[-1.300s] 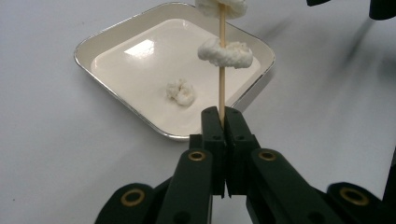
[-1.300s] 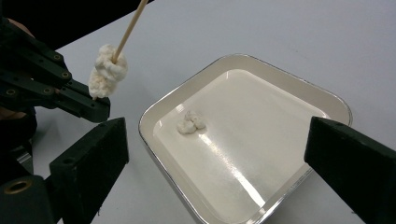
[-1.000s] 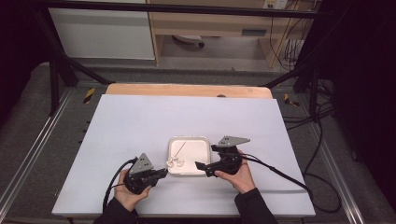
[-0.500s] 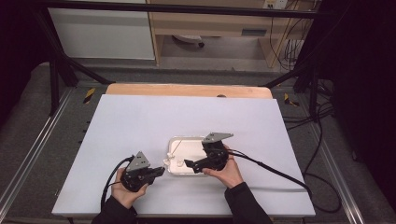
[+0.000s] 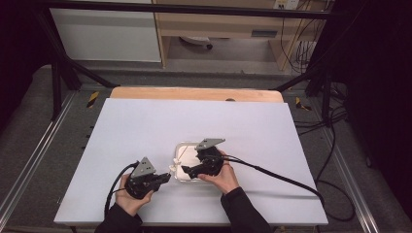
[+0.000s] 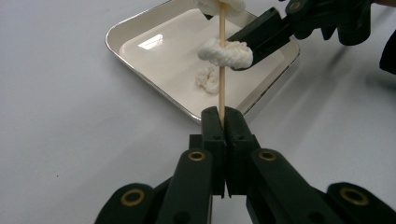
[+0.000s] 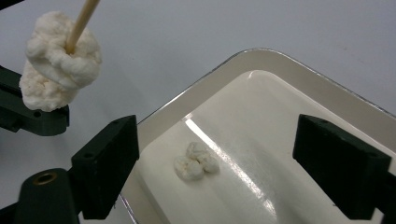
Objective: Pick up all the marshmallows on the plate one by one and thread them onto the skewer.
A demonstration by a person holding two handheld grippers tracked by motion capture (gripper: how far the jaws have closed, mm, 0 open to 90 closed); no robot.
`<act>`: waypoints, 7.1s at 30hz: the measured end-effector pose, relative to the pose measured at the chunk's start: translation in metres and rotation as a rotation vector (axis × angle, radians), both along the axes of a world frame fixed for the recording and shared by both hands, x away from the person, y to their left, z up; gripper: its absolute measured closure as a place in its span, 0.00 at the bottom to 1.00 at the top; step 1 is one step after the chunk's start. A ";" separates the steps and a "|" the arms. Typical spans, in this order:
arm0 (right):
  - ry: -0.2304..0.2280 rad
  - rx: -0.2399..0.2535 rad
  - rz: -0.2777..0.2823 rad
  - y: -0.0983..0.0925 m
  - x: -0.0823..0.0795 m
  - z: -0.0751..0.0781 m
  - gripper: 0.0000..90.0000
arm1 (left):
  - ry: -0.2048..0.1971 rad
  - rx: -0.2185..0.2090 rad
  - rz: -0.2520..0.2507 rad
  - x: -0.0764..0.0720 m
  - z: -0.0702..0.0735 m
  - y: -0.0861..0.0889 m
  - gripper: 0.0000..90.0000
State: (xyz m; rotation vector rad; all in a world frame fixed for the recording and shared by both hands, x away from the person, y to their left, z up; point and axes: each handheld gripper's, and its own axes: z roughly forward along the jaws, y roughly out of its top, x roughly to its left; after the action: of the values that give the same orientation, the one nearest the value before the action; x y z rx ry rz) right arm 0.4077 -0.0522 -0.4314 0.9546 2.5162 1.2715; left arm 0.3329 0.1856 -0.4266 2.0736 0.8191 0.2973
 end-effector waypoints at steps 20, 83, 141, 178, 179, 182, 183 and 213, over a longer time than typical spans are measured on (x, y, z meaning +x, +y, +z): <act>-0.038 -0.061 0.100 0.007 -0.005 -0.018 0.61 | 0.003 0.005 -0.004 0.000 -0.001 -0.001 0.98; -0.004 0.204 0.024 -0.057 -0.010 0.050 0.81 | -0.018 -0.004 -0.032 -0.006 0.001 -0.008 0.98; 0.101 0.451 0.103 -0.055 -0.008 0.059 0.84 | -0.035 -0.009 -0.066 -0.012 0.001 -0.016 0.98; 0.138 0.354 0.180 -0.026 -0.021 0.028 0.70 | -0.052 -0.025 -0.052 -0.012 0.001 -0.020 0.98; 0.125 0.351 0.170 -0.027 -0.021 0.030 0.66 | -0.049 -0.027 -0.049 -0.012 0.001 -0.019 0.98; 0.077 0.335 0.148 -0.032 -0.021 0.037 0.54 | -0.050 -0.034 -0.037 -0.010 0.001 -0.017 0.98; 0.062 0.327 0.138 -0.034 -0.022 0.039 0.49 | -0.048 -0.039 -0.034 -0.010 0.001 -0.017 0.98; -0.045 0.008 -0.092 -0.135 -0.032 0.007 0.01 | 0.011 -0.025 -0.001 -0.006 0.004 -0.016 0.98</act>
State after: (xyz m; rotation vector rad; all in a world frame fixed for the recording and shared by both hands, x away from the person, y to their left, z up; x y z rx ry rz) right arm 0.3752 -0.1877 -0.4242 1.0190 2.4058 1.2624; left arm 0.3265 0.1697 -0.4224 2.0541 0.8246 0.2748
